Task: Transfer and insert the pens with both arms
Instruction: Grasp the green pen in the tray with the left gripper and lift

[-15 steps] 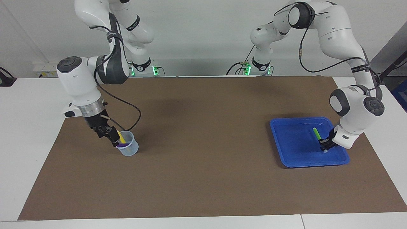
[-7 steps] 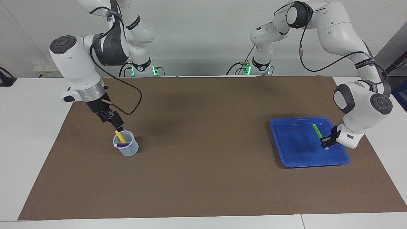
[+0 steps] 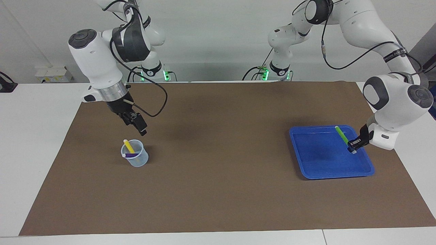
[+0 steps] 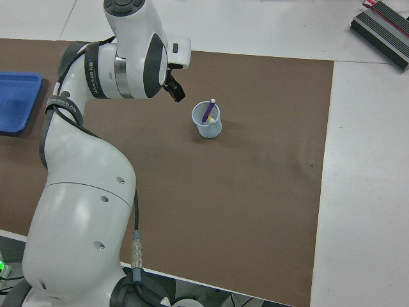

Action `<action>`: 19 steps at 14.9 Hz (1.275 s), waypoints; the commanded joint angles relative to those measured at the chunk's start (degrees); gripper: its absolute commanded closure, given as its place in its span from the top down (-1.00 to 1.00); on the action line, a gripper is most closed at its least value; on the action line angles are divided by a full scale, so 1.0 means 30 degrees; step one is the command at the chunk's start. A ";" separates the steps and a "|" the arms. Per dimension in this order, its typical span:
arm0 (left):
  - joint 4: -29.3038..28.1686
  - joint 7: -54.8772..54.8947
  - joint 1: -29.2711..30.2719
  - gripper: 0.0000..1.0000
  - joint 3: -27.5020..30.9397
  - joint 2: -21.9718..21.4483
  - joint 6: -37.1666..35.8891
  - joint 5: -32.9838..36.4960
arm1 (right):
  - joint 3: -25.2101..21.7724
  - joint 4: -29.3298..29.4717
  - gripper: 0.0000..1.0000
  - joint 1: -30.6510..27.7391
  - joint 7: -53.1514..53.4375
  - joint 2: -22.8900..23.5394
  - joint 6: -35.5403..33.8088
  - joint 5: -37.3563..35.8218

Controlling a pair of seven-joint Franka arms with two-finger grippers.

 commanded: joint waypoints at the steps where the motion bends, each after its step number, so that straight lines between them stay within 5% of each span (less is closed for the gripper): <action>1: -0.0193 -0.2247 -0.0697 -1.00 0.0124 -0.1483 -0.1934 -0.0249 | 0.0570 -0.0106 1.00 -0.0146 0.0127 -0.0754 -0.0667 0.0306; 8: -0.0543 -1.0416 -0.3301 -1.00 0.0094 -0.3475 -0.4107 -0.1186 | 0.1159 -0.0136 1.00 0.0498 0.0943 -0.1691 -0.2366 0.0306; 14: -0.1597 -1.8881 -0.6347 -1.00 0.0007 -0.5527 -0.4138 -0.1860 | 0.1247 -0.0048 1.00 0.1346 0.5657 -0.1810 -0.2250 0.1180; 19: -0.1834 -2.5619 -0.8196 -1.00 0.0007 -0.5852 -0.3612 -0.2269 | 0.1276 0.0389 1.00 0.1991 0.9087 -0.1839 -0.2424 0.2560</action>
